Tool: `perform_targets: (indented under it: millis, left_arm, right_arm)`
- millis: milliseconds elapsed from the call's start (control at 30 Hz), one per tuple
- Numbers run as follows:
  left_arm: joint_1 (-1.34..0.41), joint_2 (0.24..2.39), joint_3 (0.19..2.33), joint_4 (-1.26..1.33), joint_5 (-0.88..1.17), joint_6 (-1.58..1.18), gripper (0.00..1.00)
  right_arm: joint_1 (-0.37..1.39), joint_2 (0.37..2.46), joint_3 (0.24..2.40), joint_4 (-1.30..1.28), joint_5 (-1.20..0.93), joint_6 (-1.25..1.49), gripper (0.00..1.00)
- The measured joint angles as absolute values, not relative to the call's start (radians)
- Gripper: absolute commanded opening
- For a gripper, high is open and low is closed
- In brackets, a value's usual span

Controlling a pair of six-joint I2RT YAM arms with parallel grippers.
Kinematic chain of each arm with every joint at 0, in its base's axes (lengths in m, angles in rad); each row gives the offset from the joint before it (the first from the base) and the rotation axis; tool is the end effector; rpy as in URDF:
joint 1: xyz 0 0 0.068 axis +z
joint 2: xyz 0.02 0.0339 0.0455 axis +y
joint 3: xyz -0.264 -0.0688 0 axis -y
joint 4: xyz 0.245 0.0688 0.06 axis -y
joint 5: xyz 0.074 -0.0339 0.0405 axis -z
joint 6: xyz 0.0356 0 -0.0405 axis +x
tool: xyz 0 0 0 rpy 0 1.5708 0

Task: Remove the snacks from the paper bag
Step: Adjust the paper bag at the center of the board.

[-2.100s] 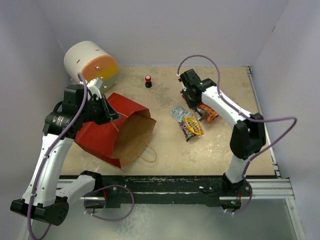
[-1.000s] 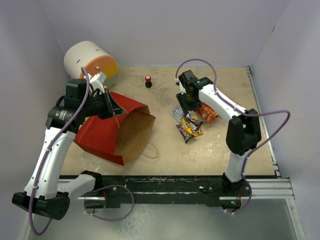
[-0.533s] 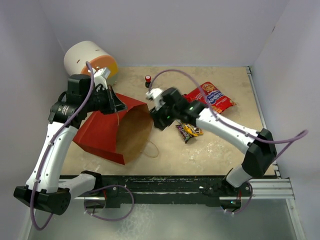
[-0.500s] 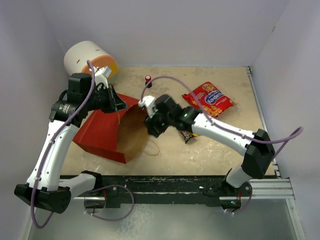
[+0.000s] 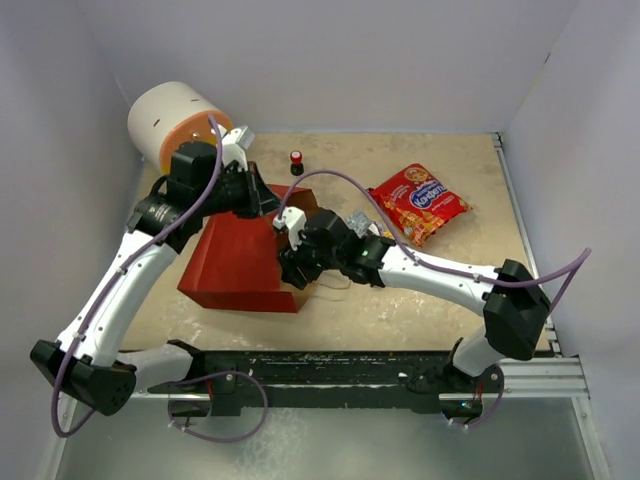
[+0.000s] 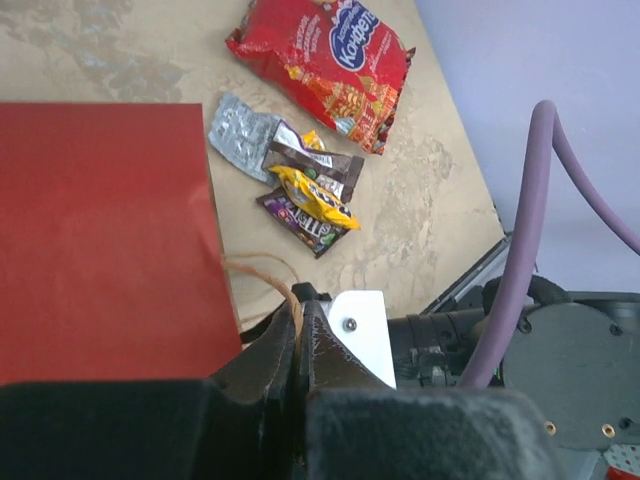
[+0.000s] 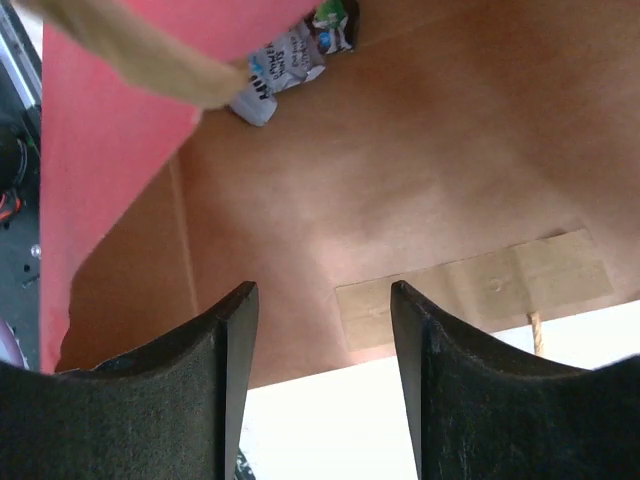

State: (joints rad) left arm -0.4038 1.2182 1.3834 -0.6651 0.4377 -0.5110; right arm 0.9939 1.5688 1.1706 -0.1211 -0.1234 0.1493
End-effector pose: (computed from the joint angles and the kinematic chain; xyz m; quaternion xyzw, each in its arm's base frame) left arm 0.2275 -0.1136 0.4098 0.0656 0.8443 -0.3875 0.3644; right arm 0.1946 0.3070 0.2835 -0.3821 0.7748 0.3158 0.3924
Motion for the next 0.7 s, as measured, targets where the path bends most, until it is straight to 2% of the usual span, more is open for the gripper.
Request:
perform_targets:
  millis: [267,500,700]
  left_arm:
    - [-0.461,1.008,1.275,-0.782,0.394,-0.57,0.0]
    - [-0.463,0.883,1.272,-0.958,0.291,-0.61,0.0]
    - [-0.463,0.862,1.272,-1.034,0.247,-0.637,0.0]
  right_arm:
    - [1.005,1.48,0.978,0.025,-0.195,0.039,0.59]
    - [1.041,1.316,0.766,0.242,-0.327,-0.282,0.6]
    - [1.069,1.367,0.752,0.353,-0.385,-0.532,0.57]
